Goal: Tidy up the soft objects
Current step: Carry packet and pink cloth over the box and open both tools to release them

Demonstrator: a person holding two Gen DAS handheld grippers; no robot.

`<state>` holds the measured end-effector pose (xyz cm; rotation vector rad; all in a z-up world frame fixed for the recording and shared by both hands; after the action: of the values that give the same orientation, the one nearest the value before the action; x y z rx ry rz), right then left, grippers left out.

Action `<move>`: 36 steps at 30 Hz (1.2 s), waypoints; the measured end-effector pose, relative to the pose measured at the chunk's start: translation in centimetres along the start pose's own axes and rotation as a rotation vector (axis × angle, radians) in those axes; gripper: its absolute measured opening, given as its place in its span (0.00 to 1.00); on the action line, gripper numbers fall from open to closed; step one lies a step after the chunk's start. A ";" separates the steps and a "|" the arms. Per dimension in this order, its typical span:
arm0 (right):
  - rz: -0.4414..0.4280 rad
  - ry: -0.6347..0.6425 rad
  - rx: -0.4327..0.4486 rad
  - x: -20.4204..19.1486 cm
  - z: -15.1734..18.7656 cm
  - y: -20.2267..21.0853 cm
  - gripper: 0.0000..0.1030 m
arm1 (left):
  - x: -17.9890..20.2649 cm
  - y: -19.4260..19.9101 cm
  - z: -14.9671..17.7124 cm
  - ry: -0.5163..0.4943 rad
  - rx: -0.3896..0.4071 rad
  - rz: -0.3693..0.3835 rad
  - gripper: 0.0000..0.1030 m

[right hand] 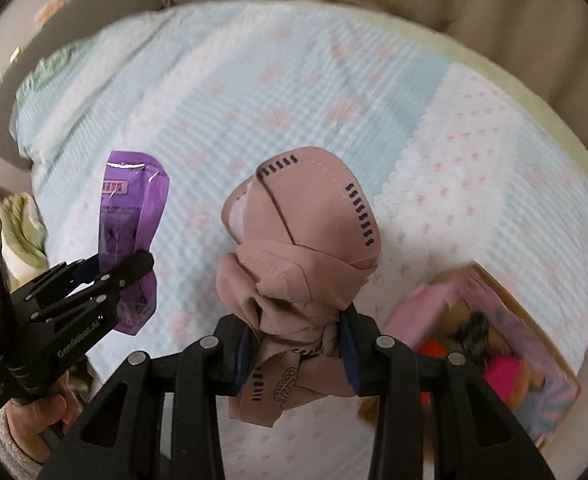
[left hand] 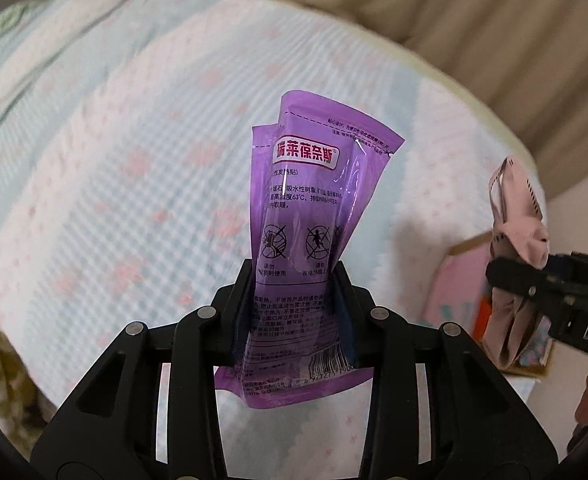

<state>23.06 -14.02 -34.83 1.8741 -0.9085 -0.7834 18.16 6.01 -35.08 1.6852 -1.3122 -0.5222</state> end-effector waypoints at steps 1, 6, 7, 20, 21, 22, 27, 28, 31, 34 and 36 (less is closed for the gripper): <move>0.004 -0.021 0.020 -0.2 0.3 1.7 0.33 | 0.8 1.6 -0.4 -0.023 0.011 0.006 0.32; 0.042 -0.110 0.127 -0.4 2.0 10.1 0.33 | 5.0 8.4 -1.1 -0.119 0.056 0.046 0.32; 0.047 -0.127 0.148 -0.4 2.5 11.4 0.33 | 6.1 9.4 -1.2 -0.140 0.063 0.053 0.32; 0.210 -0.402 0.284 5.9 8.7 21.4 0.33 | 19.6 15.9 -0.6 -0.380 0.090 0.267 0.32; 0.223 -0.424 0.287 6.6 9.1 21.8 0.33 | 20.8 15.8 -0.4 -0.398 0.083 0.288 0.32; 0.239 -0.452 0.289 7.8 9.7 22.2 0.33 | 21.7 15.6 -0.1 -0.410 0.075 0.304 0.32; 0.286 -0.551 0.293 11.7 11.9 22.9 0.33 | 26.6 14.1 1.6 -0.478 0.017 0.356 0.32; 0.292 -0.572 0.288 12.8 12.2 22.8 0.33 | 27.5 13.7 1.8 -0.487 0.004 0.363 0.32; 0.307 -0.610 0.268 15.2 13.1 22.3 0.33 | 30.3 12.0 2.6 -0.510 -0.042 0.375 0.32; 0.313 -0.647 0.236 18.0 13.5 21.4 0.33 | 32.3 9.8 3.1 -0.522 -0.099 0.370 0.32; 0.323 -0.670 0.209 20.0 13.6 20.3 0.33 | 33.6 7.6 3.7 -0.537 -0.142 0.364 0.32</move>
<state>17.22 -43.58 -25.19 1.5794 -1.7175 -1.1693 22.86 -26.48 -23.97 1.1856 -1.8675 -0.8608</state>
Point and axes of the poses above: each gripper's, at about its wrist camera, not at the fingertips, and y roughly against the way its jaws point, x to its right, z to its underside, the point moved 3 cm from there along -y, roughly the way its jaws point, and after that the axes turned 8 degrees about x, right-handed, at the moved point
